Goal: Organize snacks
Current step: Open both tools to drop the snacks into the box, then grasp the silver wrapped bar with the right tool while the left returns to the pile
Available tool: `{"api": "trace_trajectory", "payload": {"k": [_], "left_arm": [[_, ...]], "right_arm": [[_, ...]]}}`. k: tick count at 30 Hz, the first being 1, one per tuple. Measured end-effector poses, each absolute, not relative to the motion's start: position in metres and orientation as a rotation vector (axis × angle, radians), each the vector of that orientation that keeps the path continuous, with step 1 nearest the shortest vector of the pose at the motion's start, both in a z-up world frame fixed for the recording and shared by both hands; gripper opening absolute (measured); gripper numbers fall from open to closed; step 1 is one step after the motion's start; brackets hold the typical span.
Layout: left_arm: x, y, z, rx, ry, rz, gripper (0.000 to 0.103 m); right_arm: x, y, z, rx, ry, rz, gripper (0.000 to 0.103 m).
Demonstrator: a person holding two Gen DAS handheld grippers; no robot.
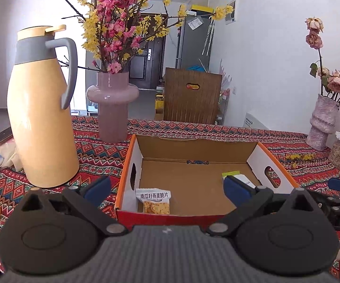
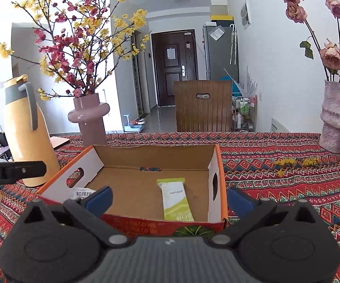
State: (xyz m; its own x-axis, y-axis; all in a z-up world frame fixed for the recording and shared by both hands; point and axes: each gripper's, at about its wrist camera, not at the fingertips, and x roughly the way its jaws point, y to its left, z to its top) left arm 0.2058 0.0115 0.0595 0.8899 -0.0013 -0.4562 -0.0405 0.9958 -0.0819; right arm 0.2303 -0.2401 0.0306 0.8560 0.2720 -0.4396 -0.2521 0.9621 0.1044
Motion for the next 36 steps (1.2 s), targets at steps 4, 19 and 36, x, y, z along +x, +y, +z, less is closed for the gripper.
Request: {"api": "trace_trajectory", "payload": {"k": [4,19,36], "left_arm": [[0.188,0.012,0.055,-0.081,0.484,0.018,0.103],[0.162,0.034,0.009,-0.082,0.543,0.016,0.103],[0.160,0.046,-0.017,-0.122,0.534,-0.014,0.103]], "right_arm": [[0.209,-0.238,0.026,0.046,0.481,0.277,0.103],[0.175,-0.221,-0.015,0.046,0.609,0.230,0.103],[0.188,-0.195,-0.040,-0.073,0.678,0.139,0.056]]}}
